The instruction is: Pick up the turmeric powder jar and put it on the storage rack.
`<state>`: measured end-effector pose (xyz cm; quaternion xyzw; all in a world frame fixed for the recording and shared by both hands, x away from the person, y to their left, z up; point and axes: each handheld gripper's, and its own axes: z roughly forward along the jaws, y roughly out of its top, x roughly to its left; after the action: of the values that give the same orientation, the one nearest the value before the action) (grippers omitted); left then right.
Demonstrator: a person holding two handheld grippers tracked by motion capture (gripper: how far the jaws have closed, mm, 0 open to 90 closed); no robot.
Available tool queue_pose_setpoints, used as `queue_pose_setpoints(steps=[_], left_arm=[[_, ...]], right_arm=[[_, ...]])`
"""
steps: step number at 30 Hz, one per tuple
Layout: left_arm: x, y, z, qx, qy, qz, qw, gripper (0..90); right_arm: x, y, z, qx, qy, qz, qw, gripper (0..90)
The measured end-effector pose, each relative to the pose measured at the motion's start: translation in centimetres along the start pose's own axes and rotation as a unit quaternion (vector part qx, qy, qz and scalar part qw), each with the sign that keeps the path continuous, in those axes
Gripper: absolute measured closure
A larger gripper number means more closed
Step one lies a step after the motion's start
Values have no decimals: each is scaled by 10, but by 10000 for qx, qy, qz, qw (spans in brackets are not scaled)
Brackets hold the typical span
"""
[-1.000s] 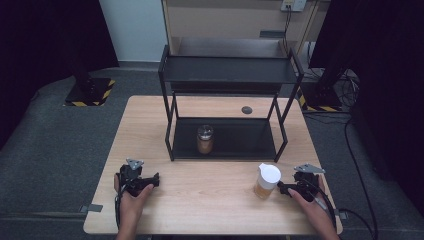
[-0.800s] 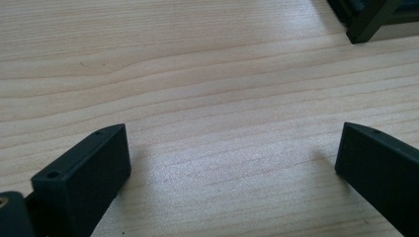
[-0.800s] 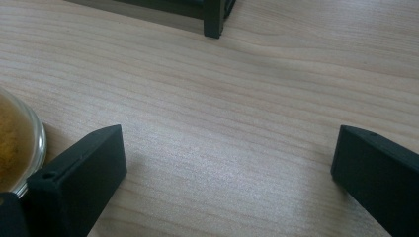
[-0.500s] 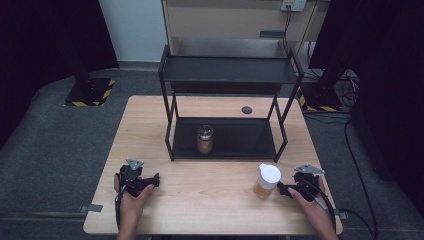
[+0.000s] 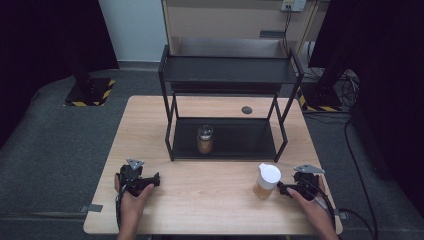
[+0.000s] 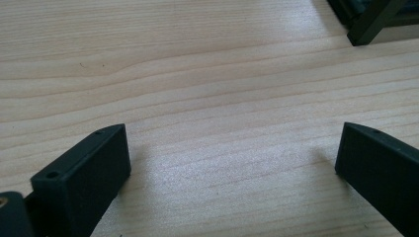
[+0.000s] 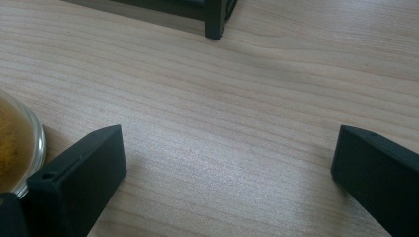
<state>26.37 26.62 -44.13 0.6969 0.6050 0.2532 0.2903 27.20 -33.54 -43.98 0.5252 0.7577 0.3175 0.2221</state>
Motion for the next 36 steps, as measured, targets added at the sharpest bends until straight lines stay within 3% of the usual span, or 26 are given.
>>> queue_pose_setpoints(steps=[8,19,36], left_arm=[[0,1,0,3,-6,23,10000,0],[1,2,1,10,-23,28,10000,0],[2,2,1,8,-41,39,10000,0]], right_arm=[[-7,0,-4,-21,96,-14,10000,44],[-6,-3,-22,-134,171,-45,9998,40],[-6,-9,-41,-53,389,-124,9992,51]])
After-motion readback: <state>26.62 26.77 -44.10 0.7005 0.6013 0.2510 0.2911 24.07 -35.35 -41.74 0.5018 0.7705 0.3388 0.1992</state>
